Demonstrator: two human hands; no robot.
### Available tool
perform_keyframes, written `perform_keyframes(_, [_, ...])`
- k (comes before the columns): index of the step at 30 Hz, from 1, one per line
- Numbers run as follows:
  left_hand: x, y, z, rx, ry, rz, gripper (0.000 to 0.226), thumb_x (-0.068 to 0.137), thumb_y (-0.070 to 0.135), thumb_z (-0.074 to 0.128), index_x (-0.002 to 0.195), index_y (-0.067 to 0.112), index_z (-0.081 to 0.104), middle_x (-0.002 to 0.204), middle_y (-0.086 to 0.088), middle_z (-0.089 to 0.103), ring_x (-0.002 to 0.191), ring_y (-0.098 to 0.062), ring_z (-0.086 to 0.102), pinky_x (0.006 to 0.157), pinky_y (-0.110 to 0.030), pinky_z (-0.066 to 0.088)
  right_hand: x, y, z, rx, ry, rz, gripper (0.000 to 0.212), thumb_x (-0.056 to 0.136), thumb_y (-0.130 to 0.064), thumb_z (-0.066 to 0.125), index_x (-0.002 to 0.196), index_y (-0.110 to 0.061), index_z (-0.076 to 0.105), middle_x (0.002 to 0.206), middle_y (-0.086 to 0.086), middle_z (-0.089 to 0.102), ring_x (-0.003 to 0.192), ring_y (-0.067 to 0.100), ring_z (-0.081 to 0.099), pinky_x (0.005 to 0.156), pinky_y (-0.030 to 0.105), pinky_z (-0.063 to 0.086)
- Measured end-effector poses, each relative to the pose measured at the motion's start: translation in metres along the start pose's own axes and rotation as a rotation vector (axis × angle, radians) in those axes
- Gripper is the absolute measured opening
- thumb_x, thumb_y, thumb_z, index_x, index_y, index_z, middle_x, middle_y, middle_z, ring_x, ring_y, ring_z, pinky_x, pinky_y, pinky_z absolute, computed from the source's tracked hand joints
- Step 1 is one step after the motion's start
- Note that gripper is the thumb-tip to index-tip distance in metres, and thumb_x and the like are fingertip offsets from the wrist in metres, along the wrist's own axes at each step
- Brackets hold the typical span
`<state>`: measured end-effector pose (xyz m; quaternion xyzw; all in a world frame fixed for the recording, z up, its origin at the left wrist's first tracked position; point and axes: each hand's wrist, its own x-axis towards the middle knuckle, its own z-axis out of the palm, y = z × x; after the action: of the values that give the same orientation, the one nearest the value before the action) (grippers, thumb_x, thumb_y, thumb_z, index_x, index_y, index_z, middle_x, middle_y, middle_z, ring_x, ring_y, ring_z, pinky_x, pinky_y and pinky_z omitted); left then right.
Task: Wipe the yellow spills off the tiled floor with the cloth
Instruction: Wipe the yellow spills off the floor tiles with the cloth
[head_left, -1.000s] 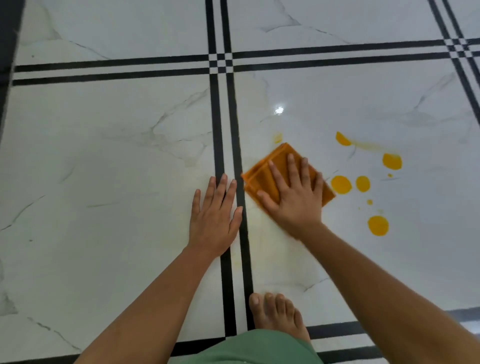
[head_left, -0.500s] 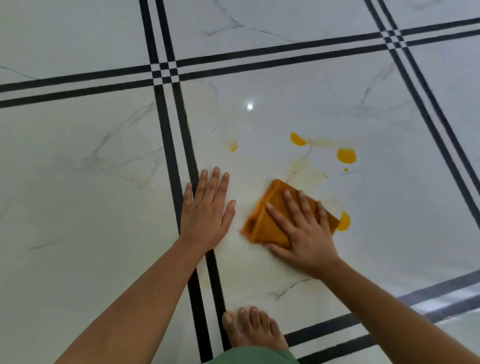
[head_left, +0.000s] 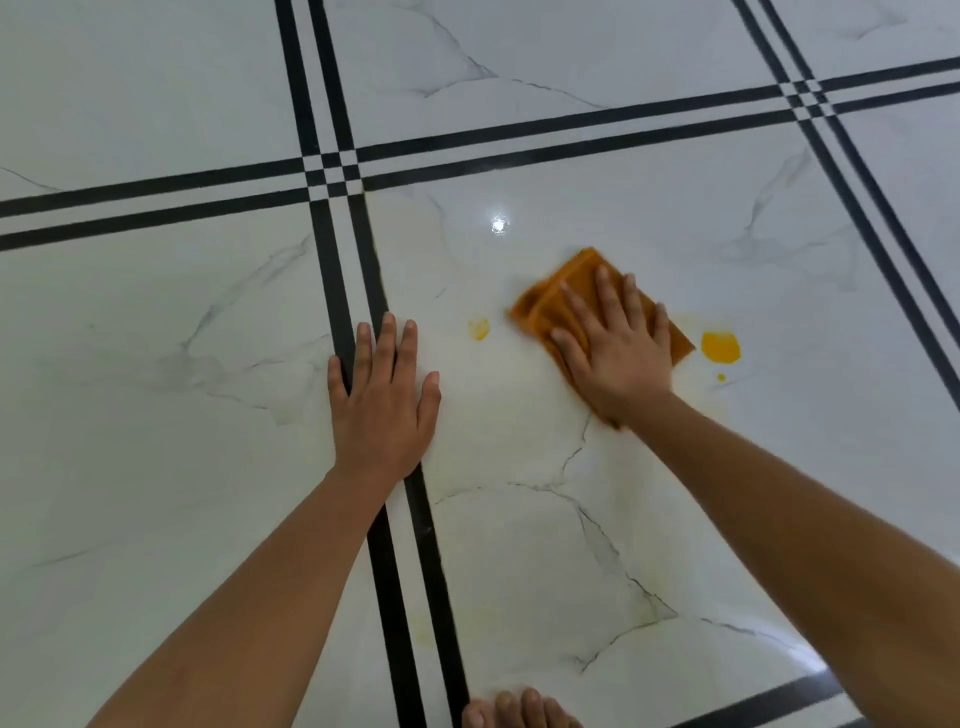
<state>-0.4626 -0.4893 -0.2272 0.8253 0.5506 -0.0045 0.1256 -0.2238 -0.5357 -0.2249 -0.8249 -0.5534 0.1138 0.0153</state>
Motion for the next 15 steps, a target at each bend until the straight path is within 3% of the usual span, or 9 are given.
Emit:
perform_keyframes(1, [0.004, -0.001, 0.000, 0.000, 0.004, -0.011, 0.063, 0.091, 0.046, 0.012, 0.148, 0.020, 0.009, 0.157, -0.004, 0.007, 0.144, -0.023, 0.001, 0.113, -0.047, 0.001, 0.021, -0.015, -0.001, 0.017, -0.037, 0.081, 0.059, 0.091, -0.064, 0.012, 0.146, -0.045, 0.006, 0.159, -0.001, -0.003, 0.145, 0.026, -0.008, 0.113, 0.054, -0.002])
perform_keyframes(3, [0.009, -0.002, -0.001, -0.001, 0.009, -0.022, 0.063, 0.091, 0.046, 0.012, 0.148, 0.020, 0.009, 0.157, -0.004, 0.007, 0.144, -0.023, 0.001, 0.113, -0.047, 0.002, 0.032, -0.050, 0.000, 0.003, -0.059, 0.034, 0.061, 0.090, -0.065, 0.011, 0.147, -0.042, 0.001, 0.159, 0.000, -0.008, 0.144, 0.027, -0.013, 0.113, 0.056, -0.005])
perform_keyframes(6, [0.009, -0.003, -0.002, 0.008, 0.003, -0.017, 0.063, 0.091, 0.046, 0.011, 0.148, 0.021, 0.008, 0.157, -0.004, 0.007, 0.144, -0.023, 0.000, 0.113, -0.046, 0.001, -0.020, -0.049, 0.013, -0.113, -0.056, -0.396, 0.061, 0.090, -0.066, 0.009, 0.146, -0.043, 0.006, 0.159, 0.001, 0.002, 0.146, 0.027, -0.003, 0.114, 0.057, 0.004])
perform_keyframes(8, [0.010, -0.002, -0.003, 0.020, -0.011, 0.011, 0.063, 0.091, 0.046, 0.010, 0.148, 0.021, 0.004, 0.157, -0.003, 0.003, 0.144, -0.022, -0.003, 0.113, -0.045, -0.002, -0.029, -0.022, 0.010, -0.139, -0.056, -0.492, 0.061, 0.088, -0.068, 0.010, 0.145, -0.046, 0.009, 0.158, -0.001, 0.008, 0.146, 0.025, 0.005, 0.113, 0.055, 0.009])
perform_keyframes(13, [0.014, 0.012, -0.004, 0.061, -0.029, 0.108, 0.063, 0.090, 0.046, 0.004, 0.148, 0.022, -0.002, 0.157, -0.001, -0.003, 0.144, -0.020, -0.008, 0.111, -0.043, -0.009, 0.023, -0.025, 0.000, -0.041, -0.049, -0.069, 0.059, 0.090, -0.066, 0.012, 0.146, -0.045, 0.009, 0.159, -0.004, -0.002, 0.146, 0.021, -0.007, 0.114, 0.052, -0.002])
perform_keyframes(15, [0.012, 0.020, -0.003, 0.087, -0.045, 0.155, 0.066, 0.087, 0.048, -0.004, 0.148, 0.022, -0.004, 0.157, -0.001, -0.005, 0.143, -0.020, -0.009, 0.110, -0.042, -0.010, -0.015, -0.020, 0.009, -0.040, 0.024, -0.105, 0.060, 0.090, -0.065, 0.012, 0.145, -0.043, 0.015, 0.159, -0.002, 0.008, 0.146, 0.024, 0.002, 0.114, 0.053, 0.004])
